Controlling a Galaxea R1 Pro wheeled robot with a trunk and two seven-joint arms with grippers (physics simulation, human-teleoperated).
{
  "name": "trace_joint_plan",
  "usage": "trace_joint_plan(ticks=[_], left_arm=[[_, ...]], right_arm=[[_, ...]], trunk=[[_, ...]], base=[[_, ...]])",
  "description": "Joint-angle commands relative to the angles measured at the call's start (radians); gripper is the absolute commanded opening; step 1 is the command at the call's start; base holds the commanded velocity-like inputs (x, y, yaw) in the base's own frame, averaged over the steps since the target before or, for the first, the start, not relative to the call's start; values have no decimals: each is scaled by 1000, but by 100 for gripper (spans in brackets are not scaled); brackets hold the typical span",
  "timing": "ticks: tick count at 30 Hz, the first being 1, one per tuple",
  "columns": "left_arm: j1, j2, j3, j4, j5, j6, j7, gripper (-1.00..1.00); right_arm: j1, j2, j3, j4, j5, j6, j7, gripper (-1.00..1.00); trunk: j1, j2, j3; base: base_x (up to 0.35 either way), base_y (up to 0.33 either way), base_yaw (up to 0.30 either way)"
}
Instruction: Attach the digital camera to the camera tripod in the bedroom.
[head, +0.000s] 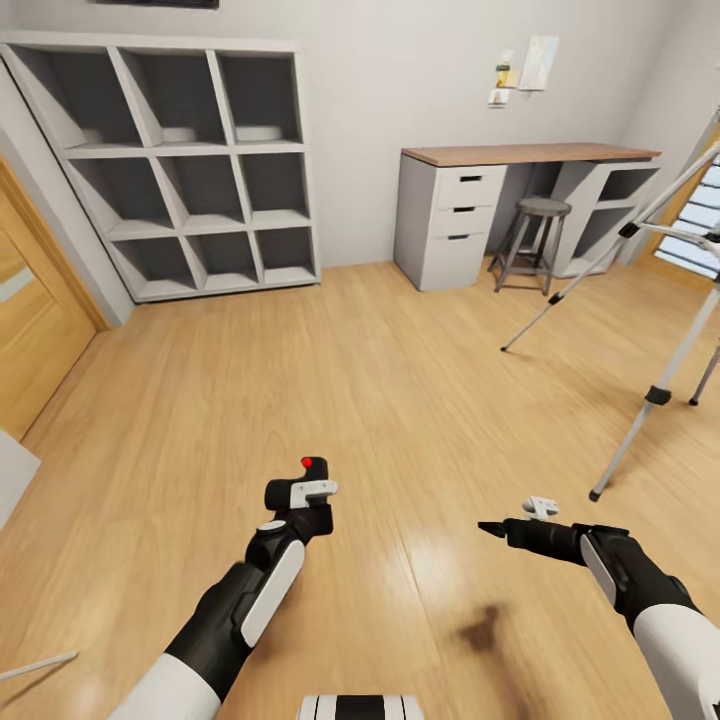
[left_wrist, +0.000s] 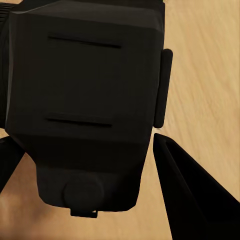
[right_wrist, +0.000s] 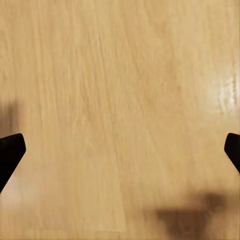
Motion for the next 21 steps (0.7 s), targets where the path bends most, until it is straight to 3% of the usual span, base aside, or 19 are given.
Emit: trace_joint_plan(ticks=[1,9,16,19,21], left_arm=[[-1,0,1,1,10,2,8,-100],[-1,1,16,19,26,2,7,-100],[-1,2,21,29,82,0,7,-100],[-1,4,47,35,112,-2,7,-100],[-1,4,51,35,114,-1,8,-100]], right_arm=[[0,-1,-3,-1,-5,9,2,100],[0,-4,-5,-1,-6,4,0,100],[0,-6,-4,-1,0,-2,-2,100],[0,-11,-7,-1,-1,2,-3,100],[0,-15,-8,-1,-2,3,-2,100]], trunk=[[-1,0,3],[-4,2,34],[-7,3,61],[-9,4,73],[-10,5,81]], base=[[0,0,0],[0,0,0],[0,0,0],[0,0,0],[0,0,0]])
